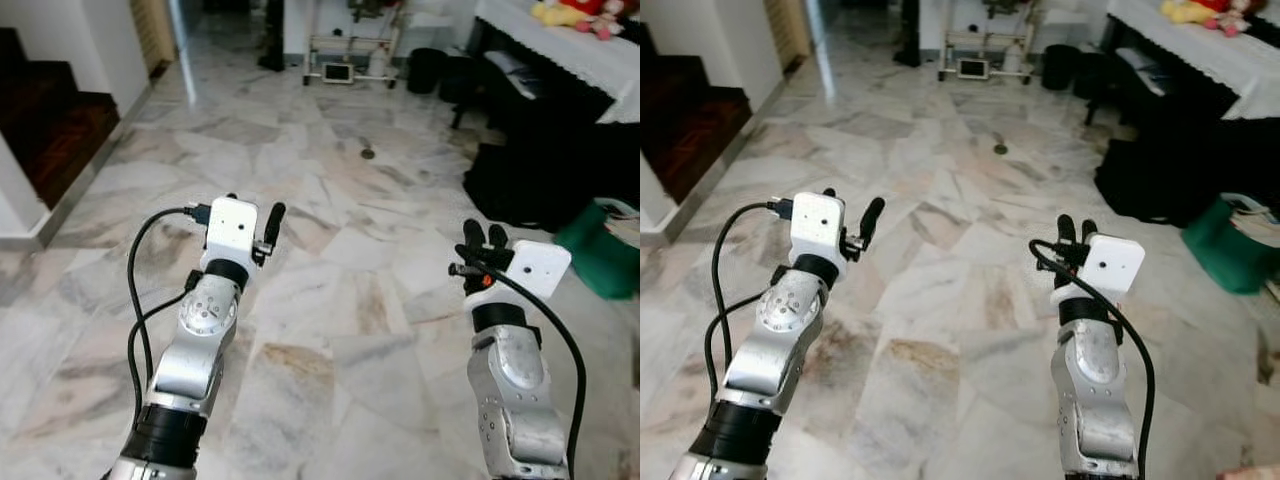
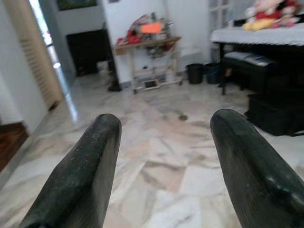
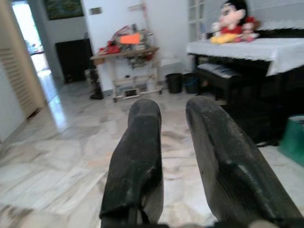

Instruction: Setting the table

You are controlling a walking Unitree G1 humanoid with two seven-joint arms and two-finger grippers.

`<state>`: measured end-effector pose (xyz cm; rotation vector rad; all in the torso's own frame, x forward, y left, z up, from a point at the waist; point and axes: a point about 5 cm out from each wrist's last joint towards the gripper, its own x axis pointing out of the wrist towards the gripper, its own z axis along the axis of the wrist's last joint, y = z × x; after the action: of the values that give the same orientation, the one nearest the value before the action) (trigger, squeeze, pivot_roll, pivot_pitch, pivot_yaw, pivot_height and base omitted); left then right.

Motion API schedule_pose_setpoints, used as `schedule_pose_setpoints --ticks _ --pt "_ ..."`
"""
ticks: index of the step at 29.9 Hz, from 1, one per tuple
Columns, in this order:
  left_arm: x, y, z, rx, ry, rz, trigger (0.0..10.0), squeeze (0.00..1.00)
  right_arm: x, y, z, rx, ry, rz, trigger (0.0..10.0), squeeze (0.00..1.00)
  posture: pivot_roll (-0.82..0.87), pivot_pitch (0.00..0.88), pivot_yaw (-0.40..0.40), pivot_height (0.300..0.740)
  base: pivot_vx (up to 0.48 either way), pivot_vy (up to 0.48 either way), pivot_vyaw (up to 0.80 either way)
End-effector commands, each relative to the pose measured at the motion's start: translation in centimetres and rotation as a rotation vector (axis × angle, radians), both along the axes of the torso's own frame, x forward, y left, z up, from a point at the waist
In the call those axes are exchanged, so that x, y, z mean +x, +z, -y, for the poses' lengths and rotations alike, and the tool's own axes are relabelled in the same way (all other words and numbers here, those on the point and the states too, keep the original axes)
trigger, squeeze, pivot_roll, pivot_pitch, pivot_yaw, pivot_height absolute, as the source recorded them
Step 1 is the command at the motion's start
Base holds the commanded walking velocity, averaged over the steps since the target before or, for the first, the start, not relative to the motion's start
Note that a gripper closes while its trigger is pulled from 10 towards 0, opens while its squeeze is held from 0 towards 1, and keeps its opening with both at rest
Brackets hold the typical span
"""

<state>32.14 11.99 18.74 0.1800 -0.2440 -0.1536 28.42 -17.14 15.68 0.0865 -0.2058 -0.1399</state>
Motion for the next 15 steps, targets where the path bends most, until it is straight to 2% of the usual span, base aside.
schedule_pose_setpoints --ticks 1,11,15 --pt "0.34 0.57 0.35 0.035 -0.018 0.027 10.0 0.00 0.20 -0.22 -0.15 0.002 -0.003 0.000 10.0 0.00 0.10 0.000 -0.029 0.740 0.000 0.000 -0.79" --pt "0.63 0.50 0.41 0.048 -0.046 0.028 10.0 0.00 0.28 -0.03 -0.51 -0.005 -0.014 0.022 10.0 0.00 0.07 0.000 0.002 0.740 0.000 0.000 -0.79" --pt "0.71 0.51 0.61 -0.021 -0.043 0.018 10.0 0.00 0.38 -0.02 -0.54 -0.047 0.002 0.023 10.0 0.00 0.07 0.000 -0.006 0.740 0.000 0.000 -0.79"
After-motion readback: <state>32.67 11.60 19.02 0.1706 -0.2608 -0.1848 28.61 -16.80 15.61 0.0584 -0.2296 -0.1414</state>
